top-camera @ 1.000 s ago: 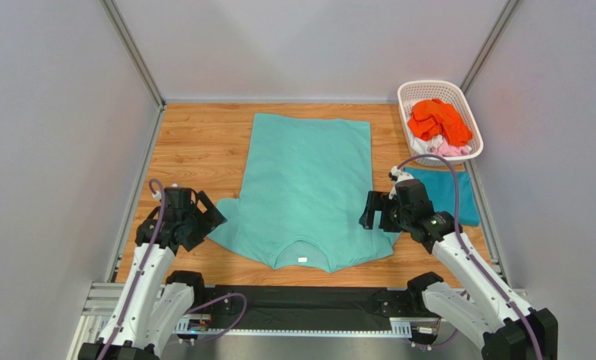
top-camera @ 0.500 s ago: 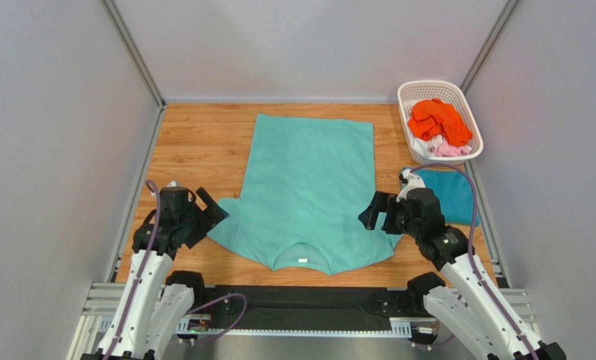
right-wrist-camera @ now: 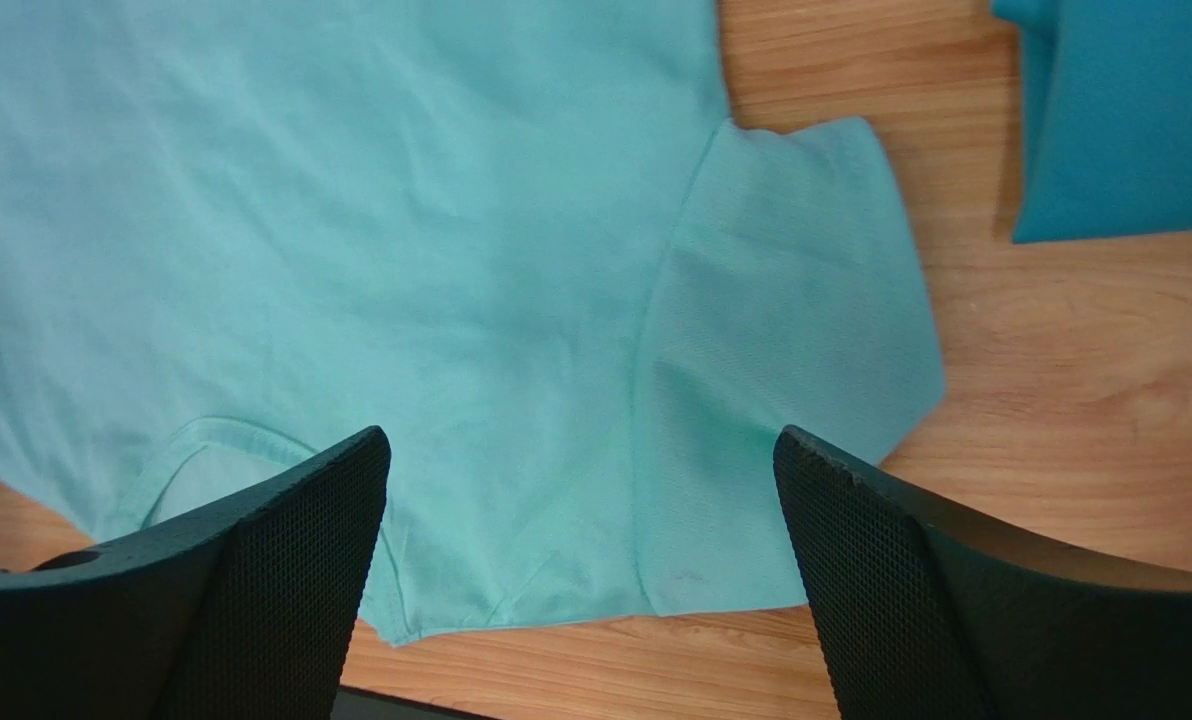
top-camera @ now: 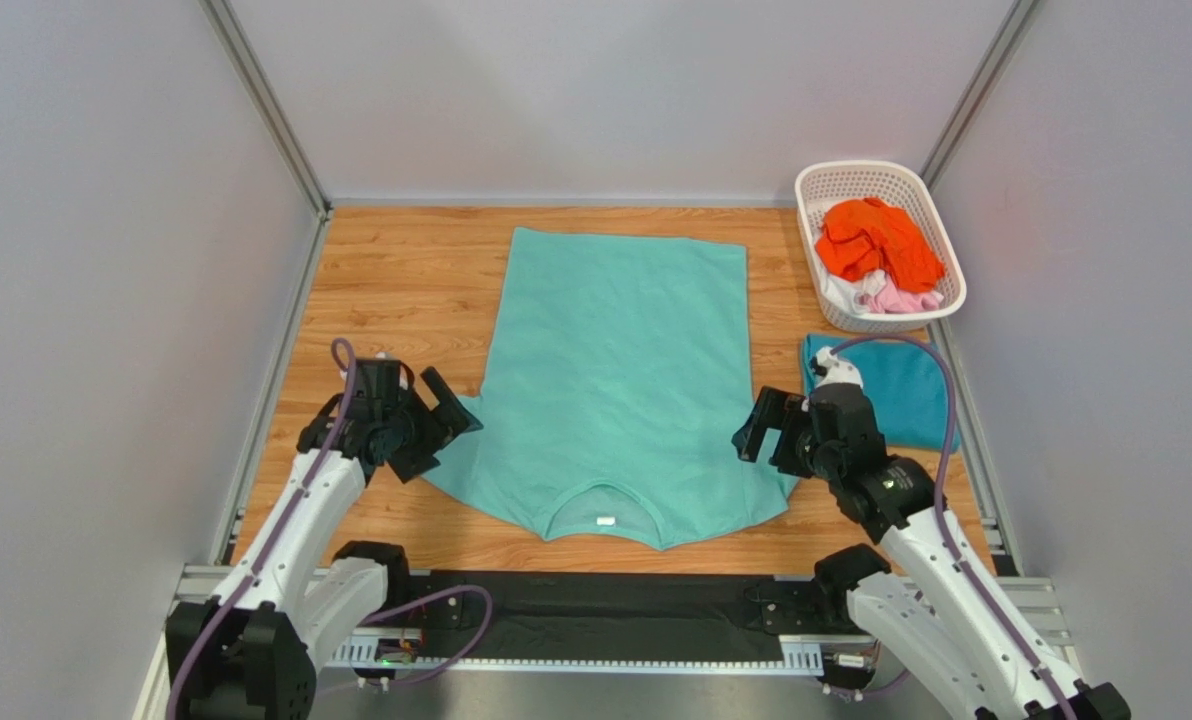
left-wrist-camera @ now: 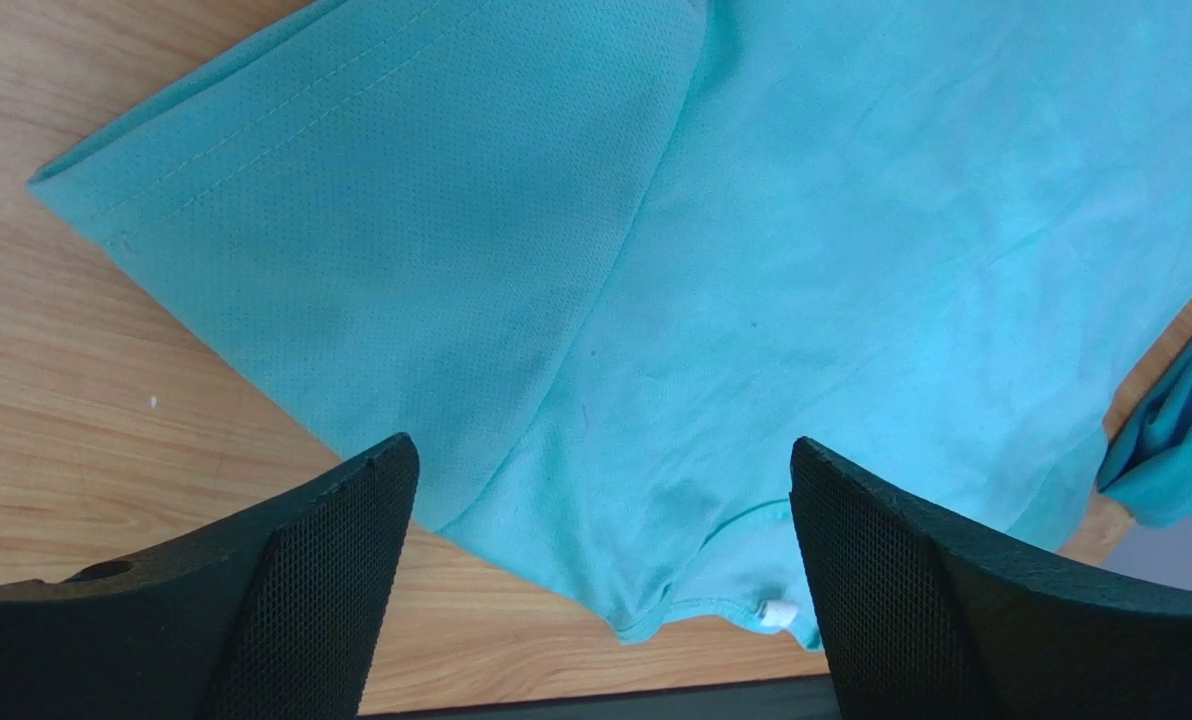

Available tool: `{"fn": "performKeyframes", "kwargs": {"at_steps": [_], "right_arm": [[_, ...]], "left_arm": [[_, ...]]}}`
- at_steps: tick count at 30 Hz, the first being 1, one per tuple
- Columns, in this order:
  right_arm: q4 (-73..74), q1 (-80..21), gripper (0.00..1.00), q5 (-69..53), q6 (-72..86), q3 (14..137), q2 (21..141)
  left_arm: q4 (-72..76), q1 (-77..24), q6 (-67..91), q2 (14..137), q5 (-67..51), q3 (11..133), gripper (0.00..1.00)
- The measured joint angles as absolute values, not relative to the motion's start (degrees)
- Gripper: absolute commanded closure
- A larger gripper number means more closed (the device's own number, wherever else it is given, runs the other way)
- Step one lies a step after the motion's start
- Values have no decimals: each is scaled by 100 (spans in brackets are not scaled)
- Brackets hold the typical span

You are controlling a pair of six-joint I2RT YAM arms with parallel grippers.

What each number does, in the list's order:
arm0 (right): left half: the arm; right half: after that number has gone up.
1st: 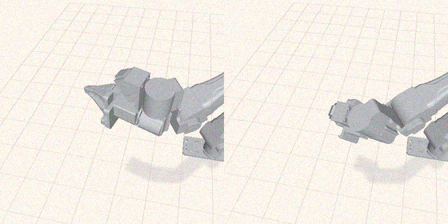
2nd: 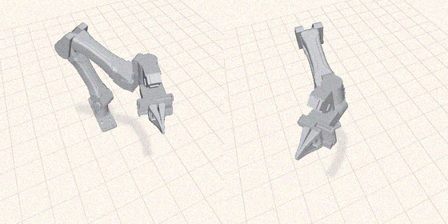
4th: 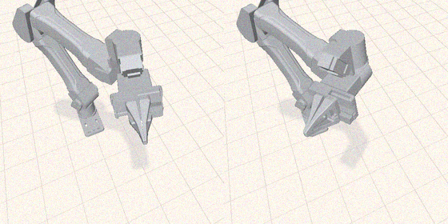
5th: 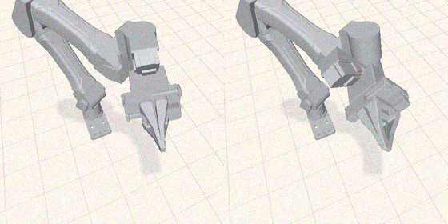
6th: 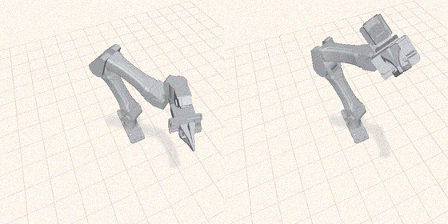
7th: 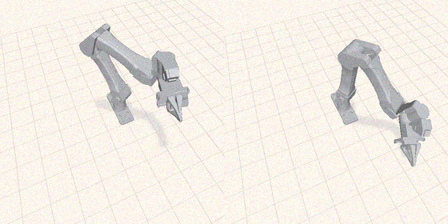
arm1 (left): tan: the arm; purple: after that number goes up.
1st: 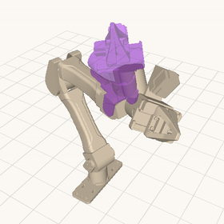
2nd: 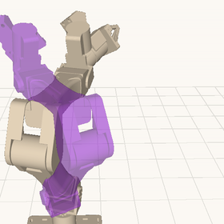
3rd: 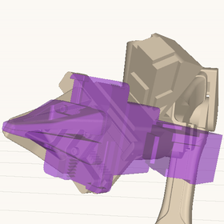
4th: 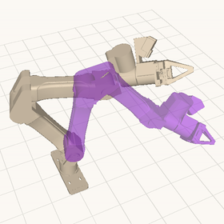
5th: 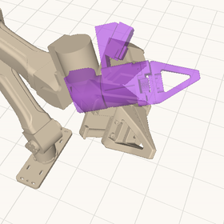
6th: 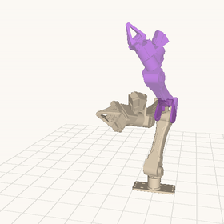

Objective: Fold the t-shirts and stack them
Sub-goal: Flatten the tshirt out

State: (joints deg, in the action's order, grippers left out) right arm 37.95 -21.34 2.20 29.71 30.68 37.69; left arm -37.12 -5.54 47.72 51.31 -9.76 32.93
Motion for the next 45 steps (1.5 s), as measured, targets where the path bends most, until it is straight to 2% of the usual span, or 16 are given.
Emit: {"fn": "performKeyframes", "kwargs": {"at_steps": [6,11,18,23,29,36,40,45], "right_arm": [[4156,-2130,0,1157,3339,3087,4003],[4193,-2130,0,1354,3260,3092,4303],[3627,-2132,0,620,3011,3039,4766],[2995,-2349,0,-49,2904,2832,5059],[2397,-3378,0,-283,2897,2753,5642],[1905,-4886,0,-95,3249,2733,6497],[1667,-5804,0,-54,3441,3061,7041],[1594,-6685,0,-86,3507,4069,8211]], "left_arm": [[-3299,-554,4698,6053,-976,3282,0],[-3133,-554,4683,7085,-976,3358,0],[-3218,-561,4724,8158,-823,4206,0],[-3621,-537,4764,8899,-145,4976,0],[-3990,-436,4589,9979,578,6163,0],[-4163,-399,4261,10978,611,7496,0],[-4189,-399,4012,11507,480,8281,0],[-4029,-399,3699,12011,40,9089,0]]}}
